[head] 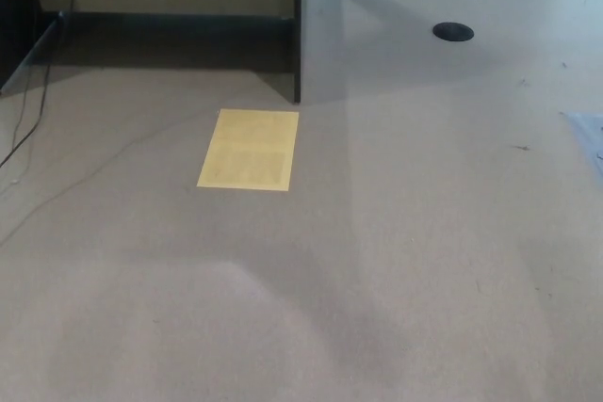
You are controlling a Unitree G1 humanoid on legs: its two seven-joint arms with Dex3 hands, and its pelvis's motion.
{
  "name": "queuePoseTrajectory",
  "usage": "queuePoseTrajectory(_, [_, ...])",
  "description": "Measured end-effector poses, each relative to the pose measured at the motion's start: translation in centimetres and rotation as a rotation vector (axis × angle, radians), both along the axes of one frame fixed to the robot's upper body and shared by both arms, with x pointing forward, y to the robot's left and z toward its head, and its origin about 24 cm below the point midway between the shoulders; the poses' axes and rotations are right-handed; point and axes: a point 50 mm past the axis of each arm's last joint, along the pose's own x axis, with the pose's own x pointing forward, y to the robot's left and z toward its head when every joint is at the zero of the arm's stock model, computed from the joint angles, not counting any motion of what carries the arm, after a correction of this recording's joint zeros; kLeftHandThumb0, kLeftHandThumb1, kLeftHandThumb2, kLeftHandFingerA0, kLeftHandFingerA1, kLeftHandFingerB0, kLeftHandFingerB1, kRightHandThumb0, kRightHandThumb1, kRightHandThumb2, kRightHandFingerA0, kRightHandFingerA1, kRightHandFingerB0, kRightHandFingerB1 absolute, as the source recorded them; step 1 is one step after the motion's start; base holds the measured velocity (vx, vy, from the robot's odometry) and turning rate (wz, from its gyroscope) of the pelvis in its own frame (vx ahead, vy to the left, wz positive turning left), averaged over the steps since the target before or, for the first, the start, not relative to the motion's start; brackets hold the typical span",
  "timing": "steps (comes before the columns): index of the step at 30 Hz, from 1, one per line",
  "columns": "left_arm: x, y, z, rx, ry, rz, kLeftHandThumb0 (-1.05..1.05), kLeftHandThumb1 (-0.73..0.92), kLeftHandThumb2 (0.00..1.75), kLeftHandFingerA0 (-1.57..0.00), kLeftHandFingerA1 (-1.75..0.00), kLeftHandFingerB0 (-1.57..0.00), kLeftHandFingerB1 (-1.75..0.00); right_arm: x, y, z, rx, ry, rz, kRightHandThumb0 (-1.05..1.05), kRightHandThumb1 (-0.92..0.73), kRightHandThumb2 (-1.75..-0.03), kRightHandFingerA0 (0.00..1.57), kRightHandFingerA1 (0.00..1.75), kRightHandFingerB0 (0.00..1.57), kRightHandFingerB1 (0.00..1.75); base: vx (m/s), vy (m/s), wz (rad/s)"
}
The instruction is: A person is holding a plastic bag and the robot extends its left hand to grab the bag by hooking its thumb into the holes at the top and brings its hand down by its side. Then it extends its arm again to hand the plastic bag back to the person.
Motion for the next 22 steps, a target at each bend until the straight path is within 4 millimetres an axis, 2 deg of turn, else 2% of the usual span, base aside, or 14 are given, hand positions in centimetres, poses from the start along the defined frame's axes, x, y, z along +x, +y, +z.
queuePoseTrajectory(5, [-1.1, 1.3, -0.8, -0.009, 0.012, 0.045, -0.2, 0.34, 0.88, -0.11, -0.52, -0.1, -0.51, 0.1, -0.1, -0.1, -0.001, 0.002, -0.01, -0.22, -0.64, -0.58, 0.73, 0.53, 0.52, 0.43, 0.0, 0.0, 0.0])
queuePoseTrajectory(6, [-1.3, 1.4, -1.0, -0.012, 0.011, 0.05, -0.38, 0.42, 0.6, -0.25, -0.37, -0.23, -0.34, 0.0, -0.1, -0.1, -0.002, 0.004, -0.013, -0.22, -0.63, -0.58, 0.75, 0.53, 0.53, 0.43, 0.0, 0.0, 0.0])
queuePoseTrajectory(8, [-1.6, 1.5, -1.2, -0.022, 0.002, 0.06, -0.37, 0.42, 0.6, -0.26, -0.38, -0.24, -0.34, -0.1, -0.2, -0.2, -0.004, 0.009, -0.02, -0.22, -0.63, -0.58, 0.76, 0.53, 0.54, 0.43, 0.0, 0.0, 0.0])
queuePoseTrajectory(9, [-1.7, 1.5, -1.2, -0.026, -0.004, 0.062, -0.31, 0.46, 0.54, -0.3, -0.35, -0.24, -0.29, -0.2, -0.2, -0.3, -0.005, 0.011, -0.024, -0.22, -0.63, -0.58, 0.75, 0.52, 0.53, 0.42, 0.0, 0.0, 0.0])
queuePoseTrajectory(11, [-1.9, 1.5, -1.3, -0.035, -0.016, 0.064, -0.31, 0.46, 0.54, -0.3, -0.34, -0.25, -0.3, -0.3, -0.3, -0.4, -0.005, 0.017, -0.029, -0.21, -0.63, -0.58, 0.76, 0.54, 0.54, 0.42, 0.0, 0.0, 0.0])
queuePoseTrajectory(12, [-2.0, 1.5, -1.3, -0.04, -0.022, 0.065, -0.37, 0.4, 0.6, -0.28, -0.39, -0.23, -0.35, -0.4, -0.3, -0.4, -0.005, 0.019, -0.032, -0.21, -0.63, -0.58, 0.77, 0.54, 0.55, 0.42, 0.0, 0.0, 0.0])
queuePoseTrajectory(15, [-2.0, 1.6, -1.2, -0.053, -0.048, 0.065, -0.35, 0.41, 0.6, -0.26, -0.39, -0.23, -0.34, -0.5, -0.5, -0.5, -0.004, 0.022, -0.045, -0.21, -0.62, -0.58, 0.77, 0.55, 0.57, 0.44, 0.0, 0.0, 0.0])
queuePoseTrajectory(16, [-2.0, 1.7, -1.1, -0.058, -0.057, 0.065, -0.29, 0.46, 0.54, -0.31, -0.36, -0.25, -0.3, -0.6, -0.5, -0.5, -0.003, 0.024, -0.048, -0.22, -0.62, -0.58, 0.77, 0.54, 0.58, 0.44, 0.0, 0.0, 0.0])
queuePoseTrajectory(17, [-2.0, 1.7, -1.1, -0.062, -0.062, 0.065, -0.39, 0.4, 0.61, -0.29, -0.4, -0.24, -0.35, -0.6, -0.5, -0.5, -0.003, 0.025, -0.05, -0.21, -0.62, -0.58, 0.77, 0.54, 0.6, 0.44, 0.0, 0.0, 0.0])
queuePoseTrajectory(22, [-2.0, 1.7, -1.0, -0.072, -0.087, 0.064, -0.38, 0.4, 0.61, -0.28, -0.39, -0.23, -0.35, -0.7, -0.6, -0.6, -0.005, 0.026, -0.056, -0.21, -0.62, -0.58, 0.76, 0.53, 0.59, 0.44, 0.0, 0.0, 0.0])
